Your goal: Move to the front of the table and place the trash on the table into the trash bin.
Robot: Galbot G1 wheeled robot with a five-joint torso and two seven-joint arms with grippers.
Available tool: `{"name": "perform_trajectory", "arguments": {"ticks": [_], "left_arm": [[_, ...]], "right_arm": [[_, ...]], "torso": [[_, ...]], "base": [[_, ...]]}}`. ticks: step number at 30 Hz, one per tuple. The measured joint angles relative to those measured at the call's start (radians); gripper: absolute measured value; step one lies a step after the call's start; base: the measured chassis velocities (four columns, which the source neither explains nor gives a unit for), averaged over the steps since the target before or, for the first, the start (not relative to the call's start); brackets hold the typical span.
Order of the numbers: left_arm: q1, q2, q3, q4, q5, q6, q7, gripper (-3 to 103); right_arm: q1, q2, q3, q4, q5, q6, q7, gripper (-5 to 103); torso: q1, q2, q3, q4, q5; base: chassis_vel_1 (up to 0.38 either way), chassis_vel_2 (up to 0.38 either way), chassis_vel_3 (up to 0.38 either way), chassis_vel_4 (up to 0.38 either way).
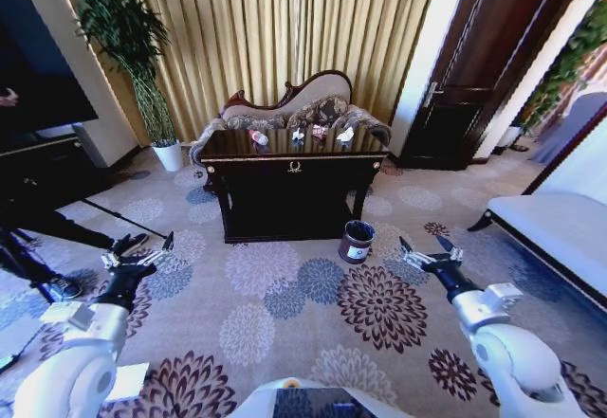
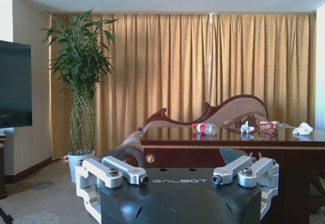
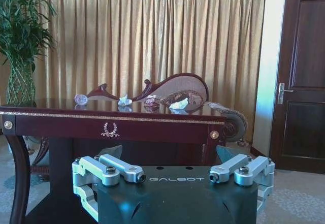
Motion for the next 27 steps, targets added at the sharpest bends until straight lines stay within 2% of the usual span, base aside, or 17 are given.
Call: {"name": "perform_trajectory", "arguments": {"ticks": [6,11,15,20,27], "left_arm": [[0.005,-0.003,-0.009,-0.005,0.001,0.004,0.000,100],[-0.001,-0.002,-0.012,-0.018,0.001,0.005,-0.013,100],[-0.009,0.007,-0.037,-0.052,-0.017,0.026,-0.024,100],[-0.032,0.027,-0.078,-0.091,-0.072,0.067,-0.040,100],[-0.029,0.022,-0.083,-0.102,-0.082,0.083,-0.040,100]], "right_arm": [[-0.001,0.002,-0.001,0.002,0.004,-0.004,0.002,100],[0.001,0.002,0.000,0.017,0.047,-0.008,0.021,100],[0.005,0.000,0.014,0.044,0.063,-0.013,0.039,100],[0.009,-0.007,0.046,0.119,0.078,-0.052,0.048,100],[0.009,-0.005,0.047,0.139,0.072,-0.061,0.048,100]], "torso": [[0.000,0.000,0.000,0.0000,0.0001],[0.000,0.000,0.000,0.0000,0.0000],[0.000,0.000,0.000,0.0000,0.0001],[0.000,0.000,0.000,0.0000,0.0000],[0.000,0.000,0.000,0.0000,0.0001]], "base": [[0.000,0.000,0.000,0.000],[0.000,0.000,0.000,0.000],[0.000,0.000,0.000,0.000],[0.000,0.000,0.000,0.000],[0.000,0.000,0.000,0.000]]}}
